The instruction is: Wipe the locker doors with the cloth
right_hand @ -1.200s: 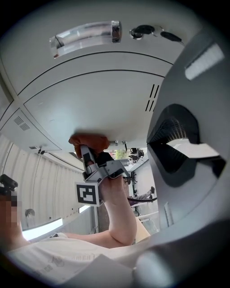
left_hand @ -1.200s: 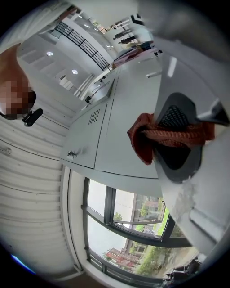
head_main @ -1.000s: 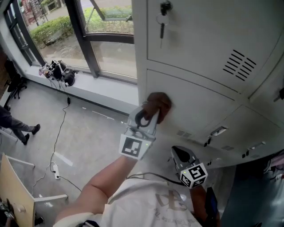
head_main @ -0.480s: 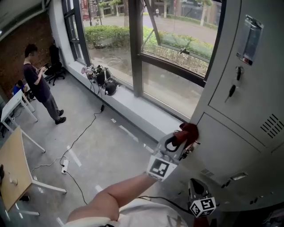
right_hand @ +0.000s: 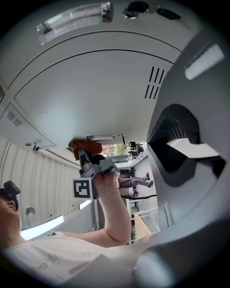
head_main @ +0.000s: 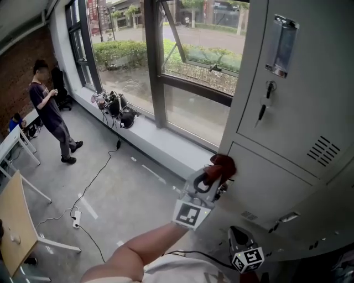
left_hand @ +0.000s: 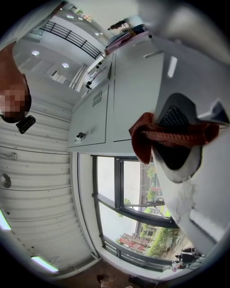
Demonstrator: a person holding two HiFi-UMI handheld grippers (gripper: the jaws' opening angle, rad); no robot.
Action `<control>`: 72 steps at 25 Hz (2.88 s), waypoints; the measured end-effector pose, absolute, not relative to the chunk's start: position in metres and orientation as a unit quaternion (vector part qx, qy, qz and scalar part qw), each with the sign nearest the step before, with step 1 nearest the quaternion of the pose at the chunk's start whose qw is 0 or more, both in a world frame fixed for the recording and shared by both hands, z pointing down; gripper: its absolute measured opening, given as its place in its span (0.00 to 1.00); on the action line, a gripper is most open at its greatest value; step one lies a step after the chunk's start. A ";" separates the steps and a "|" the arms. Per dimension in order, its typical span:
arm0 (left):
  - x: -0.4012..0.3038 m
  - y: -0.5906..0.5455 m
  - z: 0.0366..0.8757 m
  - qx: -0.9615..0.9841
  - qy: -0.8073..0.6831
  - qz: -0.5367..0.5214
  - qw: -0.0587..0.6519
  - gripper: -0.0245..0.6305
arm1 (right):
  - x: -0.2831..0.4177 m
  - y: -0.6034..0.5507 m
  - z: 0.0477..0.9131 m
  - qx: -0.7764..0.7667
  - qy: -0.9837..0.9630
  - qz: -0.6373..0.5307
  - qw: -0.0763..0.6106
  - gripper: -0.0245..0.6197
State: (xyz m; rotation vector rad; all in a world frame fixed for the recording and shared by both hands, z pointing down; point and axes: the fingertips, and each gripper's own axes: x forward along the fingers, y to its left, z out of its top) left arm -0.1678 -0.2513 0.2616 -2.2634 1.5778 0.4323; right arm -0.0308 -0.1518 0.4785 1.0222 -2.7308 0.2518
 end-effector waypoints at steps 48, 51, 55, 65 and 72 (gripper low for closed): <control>0.083 -0.204 0.255 -0.900 0.378 0.058 0.209 0.14 | 0.052 -0.140 0.472 0.399 -0.908 0.090 0.093 0.05; 0.069 -0.208 0.253 -0.895 0.388 0.068 0.208 0.14 | 0.045 -0.140 0.470 0.394 -0.910 0.088 0.094 0.05; 0.041 -0.216 0.252 -0.886 0.406 0.070 0.211 0.14 | 0.036 -0.141 0.472 0.394 -0.910 0.089 0.093 0.05; -0.045 -0.235 0.258 -0.862 0.472 0.113 0.146 0.14 | 0.009 -0.144 0.472 0.370 -0.919 0.081 0.106 0.05; -0.098 -0.245 0.268 -0.838 0.510 0.096 0.171 0.15 | -0.009 -0.146 0.472 0.353 -0.926 0.078 0.112 0.05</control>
